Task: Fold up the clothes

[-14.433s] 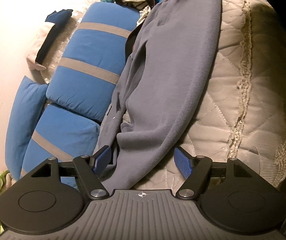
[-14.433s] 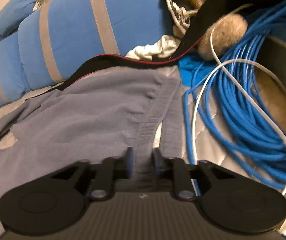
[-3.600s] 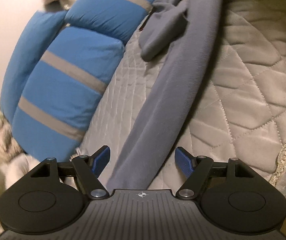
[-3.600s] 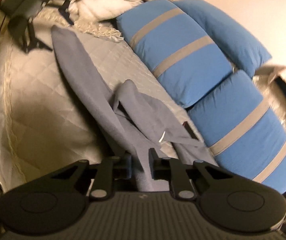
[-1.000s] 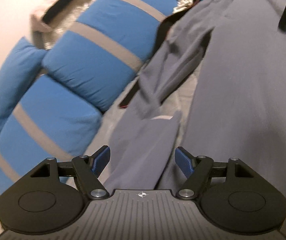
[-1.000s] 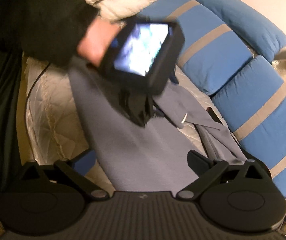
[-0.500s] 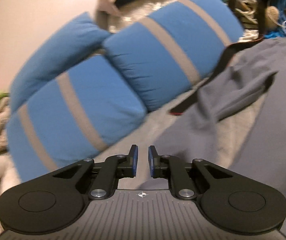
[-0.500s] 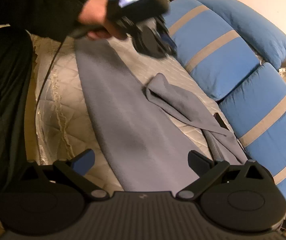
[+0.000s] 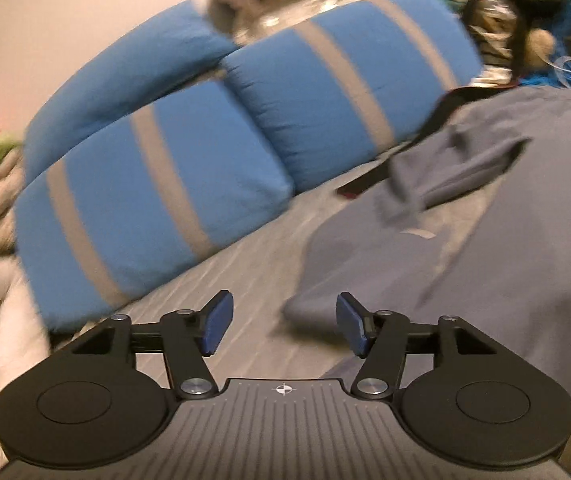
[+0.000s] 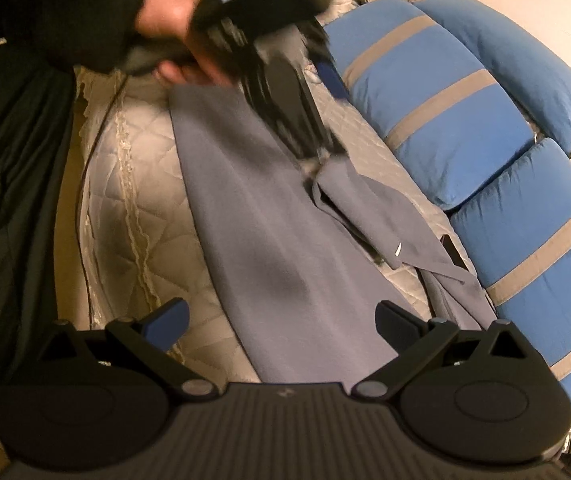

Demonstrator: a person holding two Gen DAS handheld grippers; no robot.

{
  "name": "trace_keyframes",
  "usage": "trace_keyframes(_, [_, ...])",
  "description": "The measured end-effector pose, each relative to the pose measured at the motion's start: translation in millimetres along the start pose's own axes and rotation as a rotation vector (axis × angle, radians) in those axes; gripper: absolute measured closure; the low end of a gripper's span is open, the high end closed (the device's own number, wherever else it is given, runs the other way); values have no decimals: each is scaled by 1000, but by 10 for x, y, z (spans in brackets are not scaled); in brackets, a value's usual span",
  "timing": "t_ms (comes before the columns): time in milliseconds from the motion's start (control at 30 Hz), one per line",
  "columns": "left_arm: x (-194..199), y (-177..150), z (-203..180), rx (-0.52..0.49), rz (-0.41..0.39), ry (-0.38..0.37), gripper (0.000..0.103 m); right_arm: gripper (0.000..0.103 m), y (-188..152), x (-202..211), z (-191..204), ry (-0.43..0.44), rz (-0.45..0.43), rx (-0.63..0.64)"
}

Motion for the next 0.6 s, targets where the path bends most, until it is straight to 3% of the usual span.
trace_keyframes(200, [-350,214,-604,-75,0,-119,43,0,5,32,-26,6,-7,-12])
trace_keyframes(400, [-772,297,-1008,-124,50,-167,44,0,39,66,-37,16,-22,-13])
trace_keyframes(467, [-865,314,-1043,-118,57,-164,63,0,59,75,-34,12,-30,-4])
trace_keyframes(500, [-887,336,-1019,-95,54,-156,96,0,66,81,-36,13,-32,-6])
trace_keyframes(600, [-844,394,-860,-5,35,-129,100,0,76,96,-43,16,-36,-12])
Point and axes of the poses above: each gripper's, at about its wrist camera, not at the fingertips, and x roughly against the way its jaws point, z to its left, y to its top, the point moved 8 cm from there along -x, roughly the way its jaws point
